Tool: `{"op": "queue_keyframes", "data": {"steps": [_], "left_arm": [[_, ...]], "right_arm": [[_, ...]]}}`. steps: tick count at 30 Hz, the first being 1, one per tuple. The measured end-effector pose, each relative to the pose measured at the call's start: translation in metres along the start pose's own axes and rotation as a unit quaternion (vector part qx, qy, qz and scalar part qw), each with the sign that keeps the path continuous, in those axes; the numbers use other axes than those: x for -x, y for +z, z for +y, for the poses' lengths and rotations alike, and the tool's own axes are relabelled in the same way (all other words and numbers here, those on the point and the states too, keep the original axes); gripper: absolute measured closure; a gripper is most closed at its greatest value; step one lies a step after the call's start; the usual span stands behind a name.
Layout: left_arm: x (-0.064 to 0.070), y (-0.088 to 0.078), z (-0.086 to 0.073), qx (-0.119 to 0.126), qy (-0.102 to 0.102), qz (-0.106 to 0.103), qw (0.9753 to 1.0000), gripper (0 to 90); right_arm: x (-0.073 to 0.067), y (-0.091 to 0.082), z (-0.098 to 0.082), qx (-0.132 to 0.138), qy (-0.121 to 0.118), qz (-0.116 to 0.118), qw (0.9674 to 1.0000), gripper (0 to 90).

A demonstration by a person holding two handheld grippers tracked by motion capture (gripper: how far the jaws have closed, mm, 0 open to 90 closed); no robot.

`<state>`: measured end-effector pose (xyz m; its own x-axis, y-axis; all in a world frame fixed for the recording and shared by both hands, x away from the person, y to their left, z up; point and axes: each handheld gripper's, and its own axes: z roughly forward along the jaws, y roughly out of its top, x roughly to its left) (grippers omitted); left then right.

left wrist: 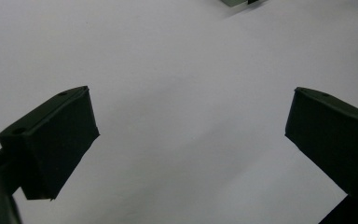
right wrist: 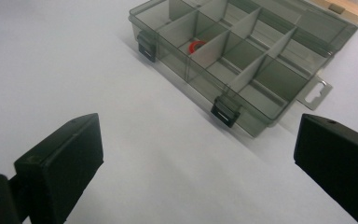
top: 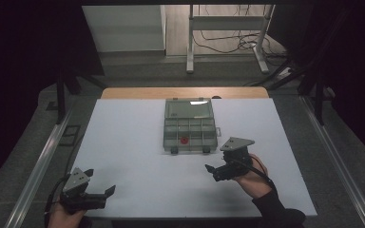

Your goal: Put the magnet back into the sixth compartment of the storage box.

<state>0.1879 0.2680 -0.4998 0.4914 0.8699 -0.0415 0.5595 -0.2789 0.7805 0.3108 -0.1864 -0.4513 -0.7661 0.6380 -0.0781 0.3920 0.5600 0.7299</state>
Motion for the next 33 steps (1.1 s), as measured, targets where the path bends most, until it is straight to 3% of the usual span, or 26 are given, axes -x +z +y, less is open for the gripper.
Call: {"op": "queue_keyframes", "data": {"steps": [33], "left_arm": [[0.000, 0.000, 0.000, -0.002, -0.001, 0.001, 1.0000, 2.5]], "right_arm": [[0.007, -0.028, -0.028, 0.010, 0.023, -0.021, 0.9995, 1.3]]}}
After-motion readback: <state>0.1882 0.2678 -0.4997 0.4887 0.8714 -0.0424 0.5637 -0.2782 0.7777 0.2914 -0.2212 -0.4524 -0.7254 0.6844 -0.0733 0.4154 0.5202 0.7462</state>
